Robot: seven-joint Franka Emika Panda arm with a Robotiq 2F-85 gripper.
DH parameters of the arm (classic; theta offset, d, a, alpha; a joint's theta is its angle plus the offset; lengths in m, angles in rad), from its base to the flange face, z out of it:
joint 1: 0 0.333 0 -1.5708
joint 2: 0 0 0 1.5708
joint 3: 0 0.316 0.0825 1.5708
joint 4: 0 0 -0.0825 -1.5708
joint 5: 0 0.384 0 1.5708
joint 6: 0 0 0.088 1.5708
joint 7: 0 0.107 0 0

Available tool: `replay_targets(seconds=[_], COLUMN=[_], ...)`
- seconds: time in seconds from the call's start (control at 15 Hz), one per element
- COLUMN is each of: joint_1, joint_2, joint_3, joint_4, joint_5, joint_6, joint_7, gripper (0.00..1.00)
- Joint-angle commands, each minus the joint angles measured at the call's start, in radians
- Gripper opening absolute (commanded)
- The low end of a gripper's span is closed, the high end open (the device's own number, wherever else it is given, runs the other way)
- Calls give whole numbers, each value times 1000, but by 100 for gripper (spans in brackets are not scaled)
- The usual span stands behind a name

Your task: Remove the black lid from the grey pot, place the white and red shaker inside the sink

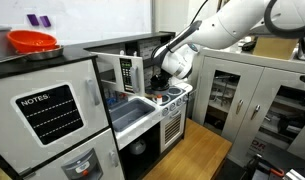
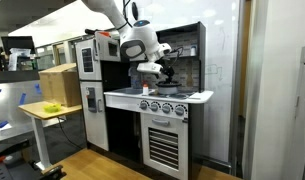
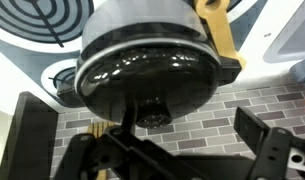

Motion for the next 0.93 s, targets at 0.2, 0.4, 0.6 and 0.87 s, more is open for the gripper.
replay_targets(seconds=[0.2,0.4,0.6,0.87], joint_1=[80,84,74,29], joint_2=[-94,-108,-91,-61], joint_3=[-83,-87,-77,-36], joint_4=[-200,-223,-210,-172], joint_5=[5,13,16,13], joint_6=[2,26,93,145], joint_7=[113,111,87,44], gripper=[100,100,100,100])
